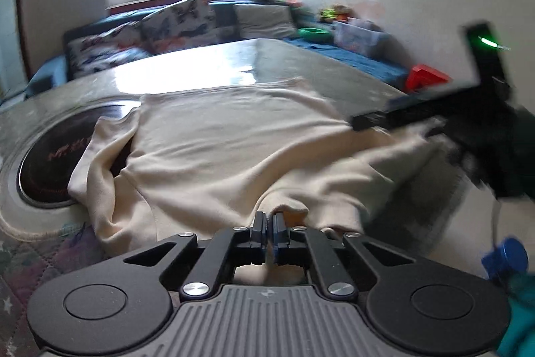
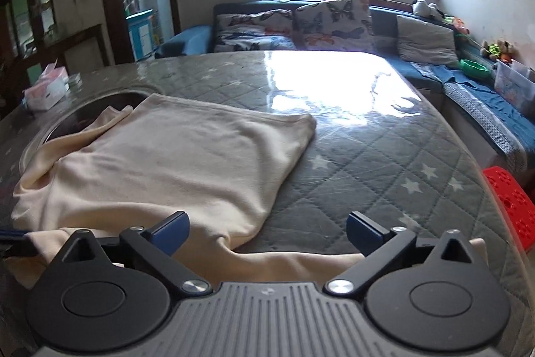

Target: Fold clothes

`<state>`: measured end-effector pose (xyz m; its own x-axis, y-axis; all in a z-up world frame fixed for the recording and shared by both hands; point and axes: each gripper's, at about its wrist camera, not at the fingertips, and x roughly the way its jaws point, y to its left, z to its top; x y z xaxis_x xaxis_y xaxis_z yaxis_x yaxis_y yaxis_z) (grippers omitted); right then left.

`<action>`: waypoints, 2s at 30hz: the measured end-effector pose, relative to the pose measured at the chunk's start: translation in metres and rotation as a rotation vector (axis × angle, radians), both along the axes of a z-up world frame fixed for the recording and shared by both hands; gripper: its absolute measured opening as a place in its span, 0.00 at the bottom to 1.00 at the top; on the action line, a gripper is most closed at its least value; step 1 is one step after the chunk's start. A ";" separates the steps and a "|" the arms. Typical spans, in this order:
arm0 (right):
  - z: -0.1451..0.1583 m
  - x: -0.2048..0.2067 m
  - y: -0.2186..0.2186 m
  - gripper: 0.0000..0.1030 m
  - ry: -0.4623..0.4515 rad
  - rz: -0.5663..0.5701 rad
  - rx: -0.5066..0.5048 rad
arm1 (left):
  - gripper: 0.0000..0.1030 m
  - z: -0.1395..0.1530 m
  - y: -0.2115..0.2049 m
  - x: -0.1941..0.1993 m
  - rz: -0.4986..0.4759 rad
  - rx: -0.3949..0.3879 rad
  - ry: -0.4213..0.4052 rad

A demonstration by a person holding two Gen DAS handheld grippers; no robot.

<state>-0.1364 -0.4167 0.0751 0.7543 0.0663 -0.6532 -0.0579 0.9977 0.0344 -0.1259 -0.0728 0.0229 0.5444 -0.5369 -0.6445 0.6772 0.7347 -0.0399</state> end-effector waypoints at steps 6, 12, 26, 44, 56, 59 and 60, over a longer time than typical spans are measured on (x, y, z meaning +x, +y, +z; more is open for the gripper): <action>-0.004 0.019 0.008 1.00 0.030 0.044 -0.021 | 0.07 -0.003 0.011 0.000 -0.013 -0.004 0.064; 0.008 0.043 0.017 1.00 -0.009 0.117 -0.011 | 0.26 0.020 0.016 0.012 -0.009 -0.071 0.026; -0.015 0.106 0.029 1.00 0.073 0.174 0.028 | 0.48 -0.005 0.022 0.095 0.203 -0.067 0.095; -0.030 0.174 0.034 1.00 0.103 0.179 -0.045 | 0.58 -0.015 0.058 0.101 0.386 -0.127 0.104; -0.033 0.229 0.048 1.00 0.106 0.214 -0.051 | 0.58 -0.008 0.078 0.104 0.527 -0.165 0.104; -0.033 0.247 0.054 1.00 0.107 0.224 -0.058 | 0.58 -0.005 0.080 0.107 0.566 -0.164 0.097; -0.033 0.253 0.056 1.00 0.107 0.229 -0.060 | 0.58 -0.005 0.082 0.108 0.577 -0.170 0.098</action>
<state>0.1165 -0.3607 0.0422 0.6504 0.1860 -0.7365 -0.2819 0.9594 -0.0067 -0.0182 0.0089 0.0178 0.7205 -0.2728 -0.6376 0.1591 0.9599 -0.2309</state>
